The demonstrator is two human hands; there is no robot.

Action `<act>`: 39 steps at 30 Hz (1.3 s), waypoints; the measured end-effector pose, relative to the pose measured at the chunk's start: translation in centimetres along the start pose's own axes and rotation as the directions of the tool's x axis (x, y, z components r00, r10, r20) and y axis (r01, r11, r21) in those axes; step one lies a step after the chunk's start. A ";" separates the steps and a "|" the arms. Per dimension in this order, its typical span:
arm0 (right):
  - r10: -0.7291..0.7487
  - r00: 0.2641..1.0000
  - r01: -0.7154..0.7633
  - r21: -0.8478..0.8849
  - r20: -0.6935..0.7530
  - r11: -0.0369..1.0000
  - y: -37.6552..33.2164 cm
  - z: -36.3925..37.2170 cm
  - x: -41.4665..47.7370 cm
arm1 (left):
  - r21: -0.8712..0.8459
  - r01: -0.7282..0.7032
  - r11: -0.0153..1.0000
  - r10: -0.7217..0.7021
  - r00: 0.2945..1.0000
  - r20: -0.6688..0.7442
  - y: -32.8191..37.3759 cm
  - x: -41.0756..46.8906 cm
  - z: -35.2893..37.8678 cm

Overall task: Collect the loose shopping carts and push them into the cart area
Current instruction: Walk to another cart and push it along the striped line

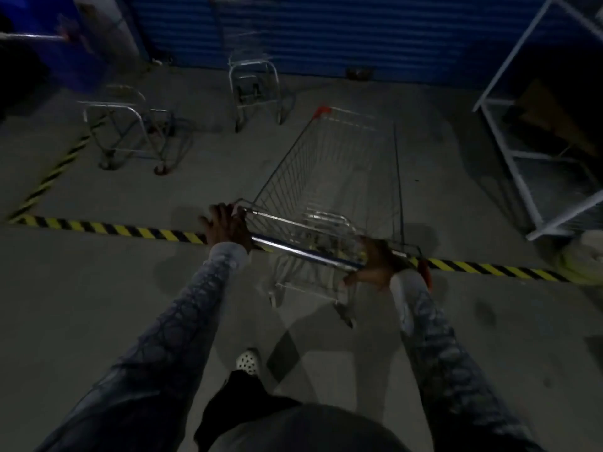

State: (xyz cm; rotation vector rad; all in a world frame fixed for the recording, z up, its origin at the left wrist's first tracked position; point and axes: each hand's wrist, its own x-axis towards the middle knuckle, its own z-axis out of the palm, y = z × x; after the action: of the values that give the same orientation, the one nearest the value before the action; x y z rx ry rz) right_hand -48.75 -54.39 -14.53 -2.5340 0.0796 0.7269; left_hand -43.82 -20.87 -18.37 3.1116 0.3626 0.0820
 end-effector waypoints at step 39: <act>0.222 0.840 -0.342 -0.167 -0.496 0.925 -26.3 -26.6 52.5 | -0.020 -0.485 0.874 0.472 0.841 0.265 0.6 67.7 -0.2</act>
State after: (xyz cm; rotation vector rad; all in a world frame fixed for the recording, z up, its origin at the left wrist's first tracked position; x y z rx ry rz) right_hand 13.94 -40.03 -10.12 -2.9297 0.5776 0.2107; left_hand 22.10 -5.84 -14.65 3.1159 -0.4327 -0.3404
